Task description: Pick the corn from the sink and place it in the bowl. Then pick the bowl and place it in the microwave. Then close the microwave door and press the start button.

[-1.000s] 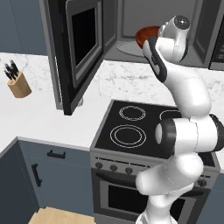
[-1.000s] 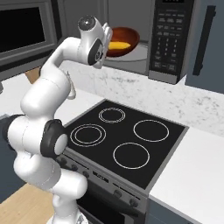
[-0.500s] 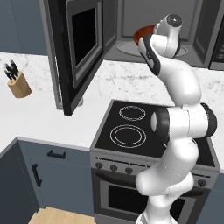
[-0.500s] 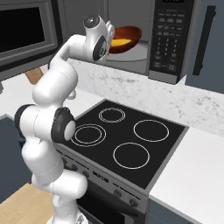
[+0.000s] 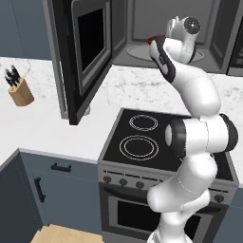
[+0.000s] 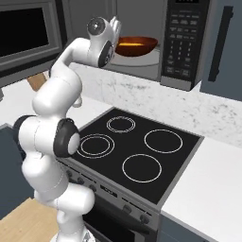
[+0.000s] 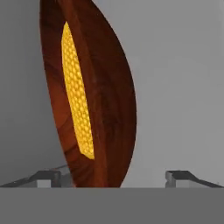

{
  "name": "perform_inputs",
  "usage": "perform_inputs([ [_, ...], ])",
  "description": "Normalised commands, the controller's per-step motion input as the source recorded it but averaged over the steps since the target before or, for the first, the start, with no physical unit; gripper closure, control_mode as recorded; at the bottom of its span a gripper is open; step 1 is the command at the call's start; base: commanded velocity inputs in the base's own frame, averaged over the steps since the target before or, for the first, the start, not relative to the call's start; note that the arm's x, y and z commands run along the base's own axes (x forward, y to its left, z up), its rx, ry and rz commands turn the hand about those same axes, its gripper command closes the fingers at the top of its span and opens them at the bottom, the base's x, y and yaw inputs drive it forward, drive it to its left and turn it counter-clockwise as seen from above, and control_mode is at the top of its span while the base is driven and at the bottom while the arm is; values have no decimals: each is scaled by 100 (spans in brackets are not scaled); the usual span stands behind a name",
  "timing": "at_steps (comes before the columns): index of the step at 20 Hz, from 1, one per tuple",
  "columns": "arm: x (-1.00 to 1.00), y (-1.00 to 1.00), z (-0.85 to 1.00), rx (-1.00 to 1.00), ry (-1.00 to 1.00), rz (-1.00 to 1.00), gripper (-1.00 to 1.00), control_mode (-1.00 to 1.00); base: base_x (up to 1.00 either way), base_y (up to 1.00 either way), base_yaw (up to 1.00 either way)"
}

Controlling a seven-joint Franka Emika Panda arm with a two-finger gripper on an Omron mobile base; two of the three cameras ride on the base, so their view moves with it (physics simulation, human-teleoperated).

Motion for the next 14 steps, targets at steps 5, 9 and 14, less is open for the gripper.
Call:
perform_inputs([
  [5, -98, 49, 17, -1, -32, 6, -100, -100, 0, 0, 0],
  [9, -100, 36, 29, -5, -24, 10, -100, -100, 0, 0, 0],
  [14, -100, 13, 30, -8, -14, 16, -100, -100, 0, 0, 0],
])
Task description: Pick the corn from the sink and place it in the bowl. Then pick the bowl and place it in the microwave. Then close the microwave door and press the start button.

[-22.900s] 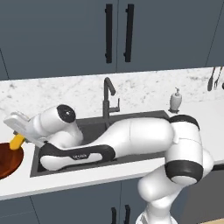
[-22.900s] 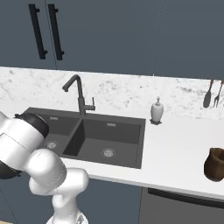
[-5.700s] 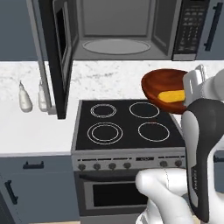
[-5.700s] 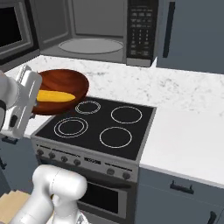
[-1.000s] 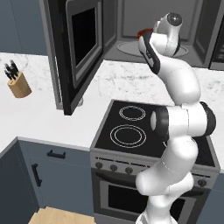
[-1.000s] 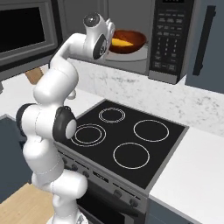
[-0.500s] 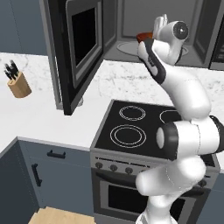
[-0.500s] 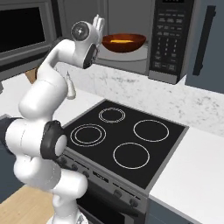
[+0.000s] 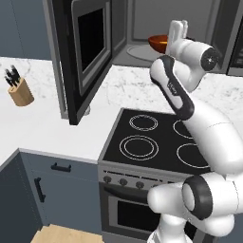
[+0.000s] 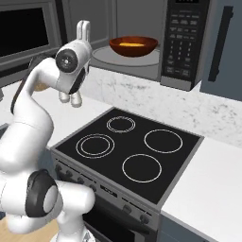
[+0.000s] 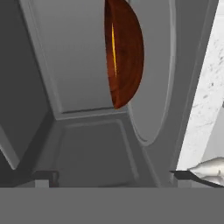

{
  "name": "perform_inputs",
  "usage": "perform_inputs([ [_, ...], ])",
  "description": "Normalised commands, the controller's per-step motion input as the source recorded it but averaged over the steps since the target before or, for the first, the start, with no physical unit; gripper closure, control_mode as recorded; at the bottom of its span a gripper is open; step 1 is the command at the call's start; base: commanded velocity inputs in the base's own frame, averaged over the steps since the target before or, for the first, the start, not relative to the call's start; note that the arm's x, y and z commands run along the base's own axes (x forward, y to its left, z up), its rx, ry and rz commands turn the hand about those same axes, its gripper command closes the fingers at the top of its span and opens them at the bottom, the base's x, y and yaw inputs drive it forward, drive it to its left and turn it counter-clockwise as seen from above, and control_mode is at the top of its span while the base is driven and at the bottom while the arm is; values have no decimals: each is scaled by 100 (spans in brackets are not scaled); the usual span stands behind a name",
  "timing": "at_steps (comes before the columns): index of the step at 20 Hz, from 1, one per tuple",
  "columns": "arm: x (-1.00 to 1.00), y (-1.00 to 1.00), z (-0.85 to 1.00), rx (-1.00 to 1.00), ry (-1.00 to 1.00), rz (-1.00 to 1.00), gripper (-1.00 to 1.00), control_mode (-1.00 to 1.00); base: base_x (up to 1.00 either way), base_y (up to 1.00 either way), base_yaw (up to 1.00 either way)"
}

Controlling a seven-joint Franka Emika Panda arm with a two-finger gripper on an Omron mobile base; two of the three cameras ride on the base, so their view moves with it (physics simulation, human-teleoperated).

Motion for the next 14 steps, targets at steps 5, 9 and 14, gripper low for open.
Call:
perform_inputs([
  [5, -100, 7, 17, -5, 0, 5, -100, -100, 0, 0, 0],
  [9, -100, 5, 19, -2, 7, 7, -100, -100, 0, 0, 0],
  [14, -100, 14, 23, 0, 7, 3, -100, -100, 0, 0, 0],
])
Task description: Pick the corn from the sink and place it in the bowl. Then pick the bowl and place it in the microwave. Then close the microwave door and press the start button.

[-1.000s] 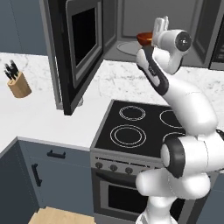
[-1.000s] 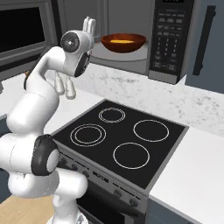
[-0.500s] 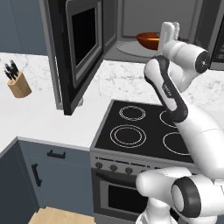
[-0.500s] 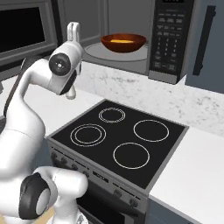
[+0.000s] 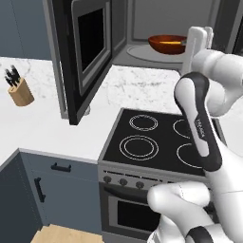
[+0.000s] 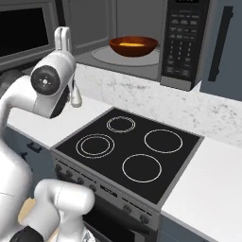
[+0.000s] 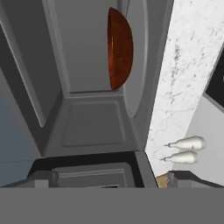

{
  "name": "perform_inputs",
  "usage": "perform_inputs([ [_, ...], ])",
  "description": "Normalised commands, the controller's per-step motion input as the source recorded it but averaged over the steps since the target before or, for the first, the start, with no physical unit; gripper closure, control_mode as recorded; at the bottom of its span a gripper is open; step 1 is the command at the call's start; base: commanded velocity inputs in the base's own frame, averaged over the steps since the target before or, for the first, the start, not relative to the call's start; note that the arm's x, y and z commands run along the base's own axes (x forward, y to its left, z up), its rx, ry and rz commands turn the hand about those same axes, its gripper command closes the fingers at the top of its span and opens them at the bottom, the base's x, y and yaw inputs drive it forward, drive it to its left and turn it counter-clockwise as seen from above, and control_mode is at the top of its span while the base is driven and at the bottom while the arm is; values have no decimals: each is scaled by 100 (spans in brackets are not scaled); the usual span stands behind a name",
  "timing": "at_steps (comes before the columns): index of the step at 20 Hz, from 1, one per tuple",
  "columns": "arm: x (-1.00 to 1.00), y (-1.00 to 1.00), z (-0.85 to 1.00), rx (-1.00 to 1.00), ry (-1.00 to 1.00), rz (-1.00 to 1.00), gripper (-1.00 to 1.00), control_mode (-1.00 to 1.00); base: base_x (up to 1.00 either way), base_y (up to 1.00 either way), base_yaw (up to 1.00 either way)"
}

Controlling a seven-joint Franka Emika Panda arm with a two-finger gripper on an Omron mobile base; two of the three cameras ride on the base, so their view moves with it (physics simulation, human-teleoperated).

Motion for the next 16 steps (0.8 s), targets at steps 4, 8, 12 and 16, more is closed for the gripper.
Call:
perform_inputs([
  [4, -100, 27, 26, 0, 4, 1, -100, -100, 0, 0, 0],
  [8, -100, 48, 0, 0, -8, 0, -100, -100, 0, 0, 0],
  [12, -100, 60, 0, 0, -15, 0, -100, -100, 0, 0, 0],
  [16, -100, 66, 0, 1, -8, 0, -100, -100, 0, 0, 0],
])
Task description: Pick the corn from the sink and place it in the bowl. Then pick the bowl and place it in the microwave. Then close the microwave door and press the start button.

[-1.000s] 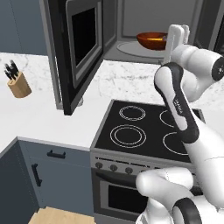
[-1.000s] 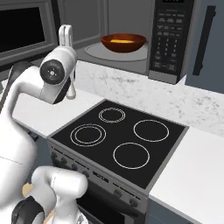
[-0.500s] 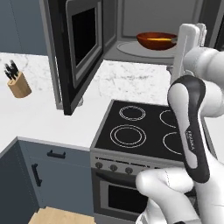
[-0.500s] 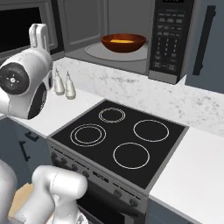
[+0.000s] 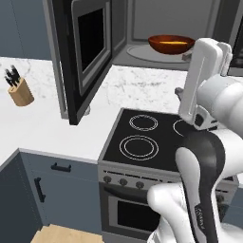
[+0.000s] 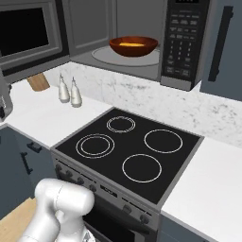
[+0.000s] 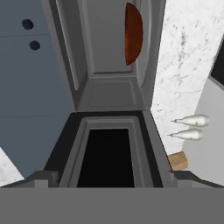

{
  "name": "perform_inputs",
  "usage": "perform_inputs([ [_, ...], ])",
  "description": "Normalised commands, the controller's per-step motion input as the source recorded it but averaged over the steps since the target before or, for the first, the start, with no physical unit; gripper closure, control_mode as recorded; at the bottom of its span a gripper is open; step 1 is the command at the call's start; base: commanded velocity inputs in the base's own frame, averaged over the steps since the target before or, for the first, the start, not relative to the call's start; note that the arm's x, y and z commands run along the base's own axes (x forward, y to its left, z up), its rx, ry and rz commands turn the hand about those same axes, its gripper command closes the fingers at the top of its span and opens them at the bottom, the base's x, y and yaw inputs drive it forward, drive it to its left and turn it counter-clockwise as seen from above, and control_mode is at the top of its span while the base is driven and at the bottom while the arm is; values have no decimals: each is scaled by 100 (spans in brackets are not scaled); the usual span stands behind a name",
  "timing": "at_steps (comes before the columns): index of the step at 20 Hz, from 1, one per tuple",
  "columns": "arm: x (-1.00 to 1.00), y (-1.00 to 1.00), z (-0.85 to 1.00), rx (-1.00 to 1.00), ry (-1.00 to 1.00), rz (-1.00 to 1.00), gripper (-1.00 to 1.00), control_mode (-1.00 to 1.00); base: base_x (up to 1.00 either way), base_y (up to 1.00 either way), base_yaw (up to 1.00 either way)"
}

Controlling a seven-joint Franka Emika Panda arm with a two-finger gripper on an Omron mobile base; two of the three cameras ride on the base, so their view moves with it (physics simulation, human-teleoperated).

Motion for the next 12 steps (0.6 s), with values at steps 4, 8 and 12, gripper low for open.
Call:
perform_inputs([
  [4, -100, 53, 0, 8, 0, 0, -100, -100, 0, 0, 0],
  [8, -100, 50, 0, 12, 0, -1, -100, -100, 0, 0, 0],
  [12, -90, 52, -10, 12, 0, -1, -100, -100, 0, 0, 0],
])
